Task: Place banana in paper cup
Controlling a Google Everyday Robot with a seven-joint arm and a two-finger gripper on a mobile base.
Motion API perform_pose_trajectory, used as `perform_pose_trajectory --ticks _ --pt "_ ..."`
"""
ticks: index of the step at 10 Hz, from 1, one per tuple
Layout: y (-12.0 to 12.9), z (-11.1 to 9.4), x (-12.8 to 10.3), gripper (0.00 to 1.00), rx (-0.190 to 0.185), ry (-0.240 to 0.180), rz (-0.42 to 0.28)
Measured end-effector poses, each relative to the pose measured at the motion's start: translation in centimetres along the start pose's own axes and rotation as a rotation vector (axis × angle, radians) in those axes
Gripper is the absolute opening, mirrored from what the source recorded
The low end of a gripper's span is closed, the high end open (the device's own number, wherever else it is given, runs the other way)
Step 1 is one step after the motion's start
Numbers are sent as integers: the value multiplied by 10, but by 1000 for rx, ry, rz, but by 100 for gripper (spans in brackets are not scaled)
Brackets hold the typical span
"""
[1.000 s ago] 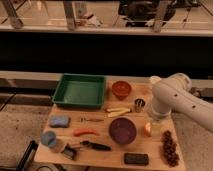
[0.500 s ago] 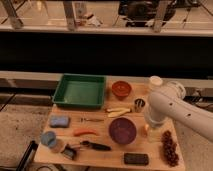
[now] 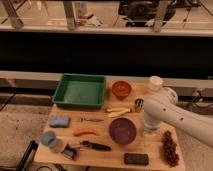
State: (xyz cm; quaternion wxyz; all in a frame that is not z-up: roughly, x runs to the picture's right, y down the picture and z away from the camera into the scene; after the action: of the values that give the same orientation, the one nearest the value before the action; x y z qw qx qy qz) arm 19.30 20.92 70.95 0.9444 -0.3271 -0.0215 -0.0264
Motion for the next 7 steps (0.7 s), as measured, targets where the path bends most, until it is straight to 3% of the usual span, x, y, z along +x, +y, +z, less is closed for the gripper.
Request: perform_pose_trajectory --ticks 4,7 --pt "-10 2 -17 80 0 -10 -25" --pt "-52 7 -59 80 25 -9 -134"
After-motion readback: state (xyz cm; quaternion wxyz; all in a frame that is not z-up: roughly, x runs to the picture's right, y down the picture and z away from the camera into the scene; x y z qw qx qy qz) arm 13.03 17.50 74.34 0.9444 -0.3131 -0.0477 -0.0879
